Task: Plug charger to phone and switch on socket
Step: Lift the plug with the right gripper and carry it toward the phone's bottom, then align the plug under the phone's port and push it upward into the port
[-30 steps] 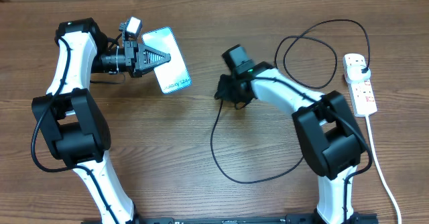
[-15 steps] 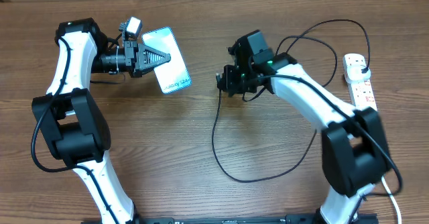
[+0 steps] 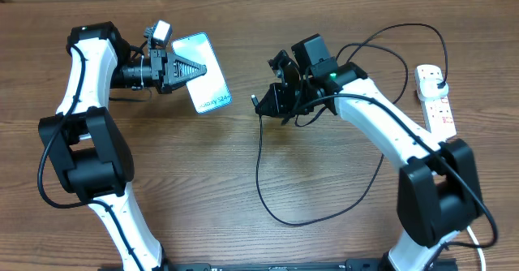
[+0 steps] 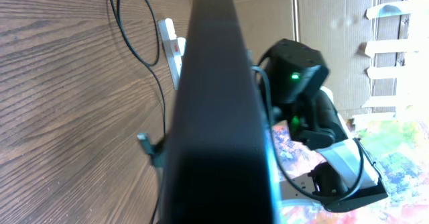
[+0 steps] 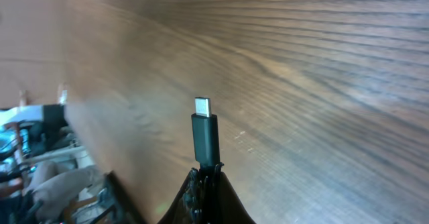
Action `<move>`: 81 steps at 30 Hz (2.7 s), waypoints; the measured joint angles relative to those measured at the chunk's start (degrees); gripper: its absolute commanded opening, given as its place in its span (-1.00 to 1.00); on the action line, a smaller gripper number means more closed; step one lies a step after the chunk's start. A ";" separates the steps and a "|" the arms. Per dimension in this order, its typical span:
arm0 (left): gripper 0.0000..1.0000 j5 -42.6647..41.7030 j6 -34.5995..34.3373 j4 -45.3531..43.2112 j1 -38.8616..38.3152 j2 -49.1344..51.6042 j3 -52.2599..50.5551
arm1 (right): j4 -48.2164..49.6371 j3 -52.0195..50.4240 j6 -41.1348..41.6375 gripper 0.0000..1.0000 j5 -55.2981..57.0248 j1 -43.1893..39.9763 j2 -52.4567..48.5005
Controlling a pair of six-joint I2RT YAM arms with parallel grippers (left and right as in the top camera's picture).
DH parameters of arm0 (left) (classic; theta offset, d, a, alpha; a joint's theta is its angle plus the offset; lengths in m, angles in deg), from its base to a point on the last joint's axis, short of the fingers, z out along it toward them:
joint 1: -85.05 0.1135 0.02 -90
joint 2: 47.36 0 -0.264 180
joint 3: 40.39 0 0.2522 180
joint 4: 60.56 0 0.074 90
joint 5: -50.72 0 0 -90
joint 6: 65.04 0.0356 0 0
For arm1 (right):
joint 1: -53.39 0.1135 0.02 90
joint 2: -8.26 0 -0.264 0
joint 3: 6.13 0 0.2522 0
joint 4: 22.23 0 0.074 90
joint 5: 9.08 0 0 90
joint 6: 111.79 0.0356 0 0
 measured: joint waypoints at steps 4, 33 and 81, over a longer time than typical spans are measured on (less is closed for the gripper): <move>-0.92 0.00 -0.02 0.00 -0.66 0.00 0.00 | -2.86 -0.04 -1.57 -0.92 -1.55 -1.33 5.95; -0.91 -3.85 -0.22 -0.02 -5.14 0.00 0.00 | 9.99 -20.63 9.33 -0.92 -8.92 -1.16 27.61; -0.91 -6.12 -6.27 0.00 -10.10 0.00 0.00 | 13.22 -20.74 15.56 -0.92 -5.25 3.87 27.61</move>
